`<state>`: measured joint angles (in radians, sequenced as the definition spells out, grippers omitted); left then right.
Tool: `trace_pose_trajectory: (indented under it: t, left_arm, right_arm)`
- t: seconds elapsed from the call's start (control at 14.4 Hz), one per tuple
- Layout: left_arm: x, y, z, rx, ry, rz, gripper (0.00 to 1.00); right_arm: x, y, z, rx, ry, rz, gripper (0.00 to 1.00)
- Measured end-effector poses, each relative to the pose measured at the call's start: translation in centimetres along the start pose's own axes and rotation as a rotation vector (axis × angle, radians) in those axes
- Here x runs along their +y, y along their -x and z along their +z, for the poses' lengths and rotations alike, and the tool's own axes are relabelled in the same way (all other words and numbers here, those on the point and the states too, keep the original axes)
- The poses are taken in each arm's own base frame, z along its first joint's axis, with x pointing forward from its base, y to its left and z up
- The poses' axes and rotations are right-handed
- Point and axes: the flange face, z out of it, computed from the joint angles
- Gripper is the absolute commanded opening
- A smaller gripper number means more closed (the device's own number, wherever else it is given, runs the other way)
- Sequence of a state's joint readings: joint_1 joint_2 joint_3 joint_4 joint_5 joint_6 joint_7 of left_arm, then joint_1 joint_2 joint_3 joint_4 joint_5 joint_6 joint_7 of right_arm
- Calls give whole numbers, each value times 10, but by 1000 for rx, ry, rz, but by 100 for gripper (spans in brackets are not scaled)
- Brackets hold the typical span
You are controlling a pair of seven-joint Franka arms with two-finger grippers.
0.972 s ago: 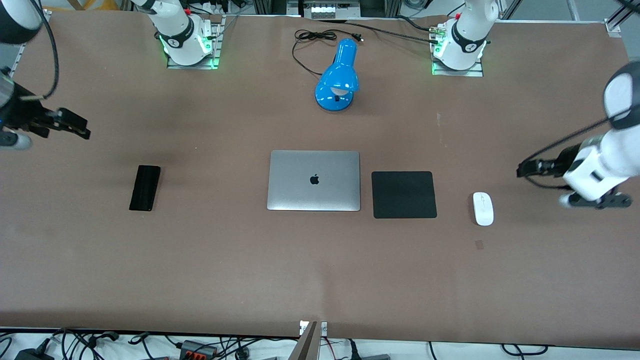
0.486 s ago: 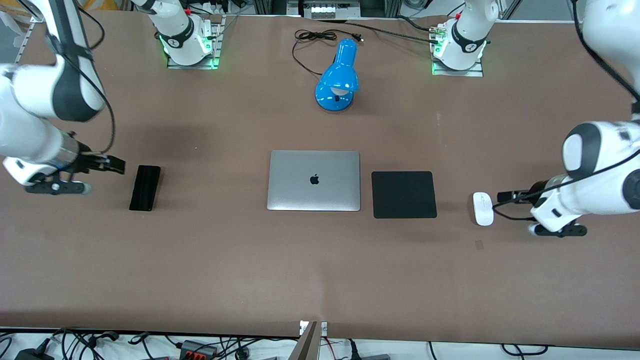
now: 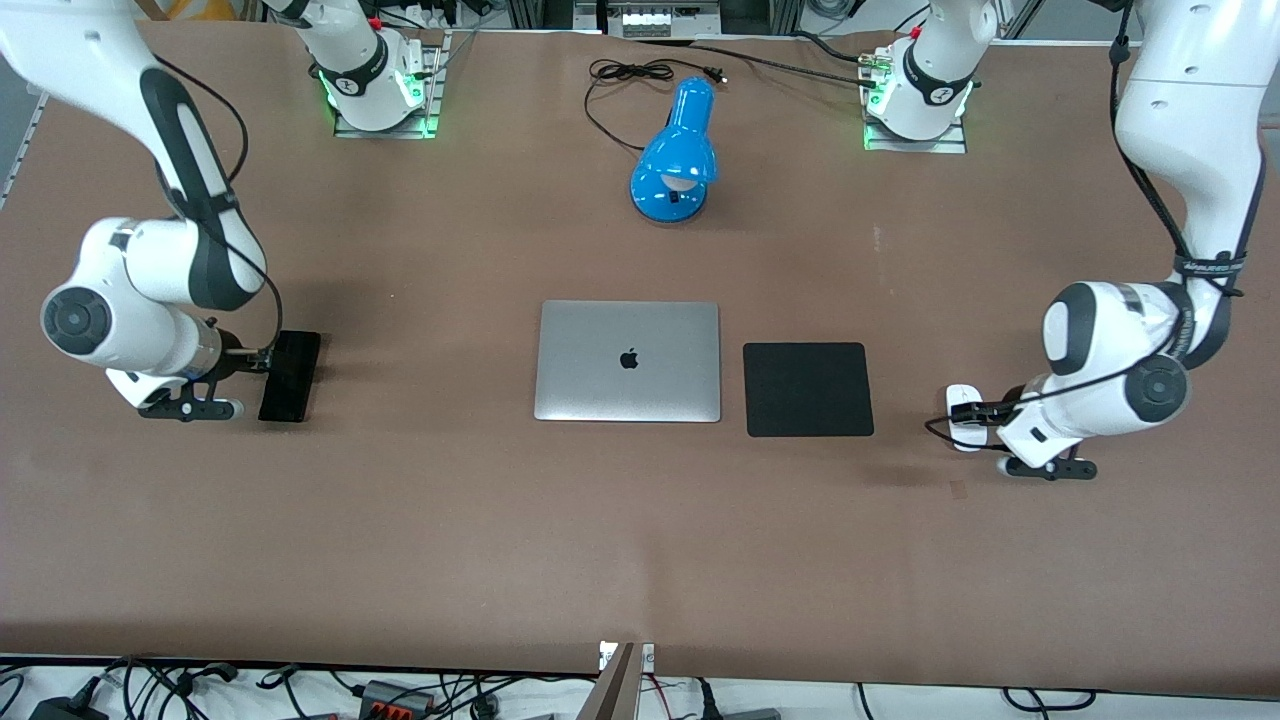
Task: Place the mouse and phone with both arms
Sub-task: 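Grasp the black phone with the right gripper while the left grasps the mouse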
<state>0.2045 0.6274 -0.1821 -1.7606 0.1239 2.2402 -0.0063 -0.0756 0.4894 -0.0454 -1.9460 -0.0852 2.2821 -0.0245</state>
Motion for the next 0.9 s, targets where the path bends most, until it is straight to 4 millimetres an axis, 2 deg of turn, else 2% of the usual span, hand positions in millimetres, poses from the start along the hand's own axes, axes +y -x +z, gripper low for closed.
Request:
trace_pose_trajectory:
  t: [0.14,0.49,0.83,0.9]
  left_arm:
    - [0,1,2,-4,-3,4,100]
    - [1,4,10,-12,-5,10,100]
    - [4,7,30,10,3,10,100]
    - [5,8,32,11,4,11,97]
  right_arm:
    - [1,-1,18,-9,-27,25,100]
    - [-8,-2,38,-25,-62,46,100]
    - [-9,-1,52,-42,-62,44,100]
    - [-10,-1,53,-44,-62,43,100]
